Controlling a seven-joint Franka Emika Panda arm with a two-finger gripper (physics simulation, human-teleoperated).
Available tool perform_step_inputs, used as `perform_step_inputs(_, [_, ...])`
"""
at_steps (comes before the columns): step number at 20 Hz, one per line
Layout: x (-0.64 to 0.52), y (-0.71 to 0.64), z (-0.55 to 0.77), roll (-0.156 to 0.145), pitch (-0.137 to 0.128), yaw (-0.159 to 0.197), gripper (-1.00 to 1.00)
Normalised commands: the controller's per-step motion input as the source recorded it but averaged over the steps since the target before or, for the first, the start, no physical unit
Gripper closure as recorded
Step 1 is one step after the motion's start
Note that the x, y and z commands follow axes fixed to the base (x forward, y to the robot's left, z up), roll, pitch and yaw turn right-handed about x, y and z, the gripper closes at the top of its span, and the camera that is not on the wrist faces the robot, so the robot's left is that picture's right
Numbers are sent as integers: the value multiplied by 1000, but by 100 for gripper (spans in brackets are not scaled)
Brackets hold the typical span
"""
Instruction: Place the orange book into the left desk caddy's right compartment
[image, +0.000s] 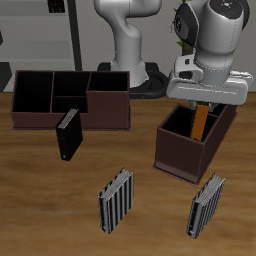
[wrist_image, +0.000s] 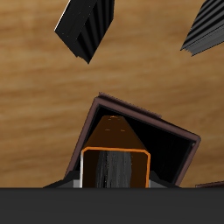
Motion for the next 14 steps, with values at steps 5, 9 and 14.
perform_step_inputs(5, [8,-21,-161,3,17,-8,100])
perform_step_inputs(9, [-28,29,-148,15,9,-2,100])
perform_step_inputs(14, [25,-13,-124,-2,16,-11,100])
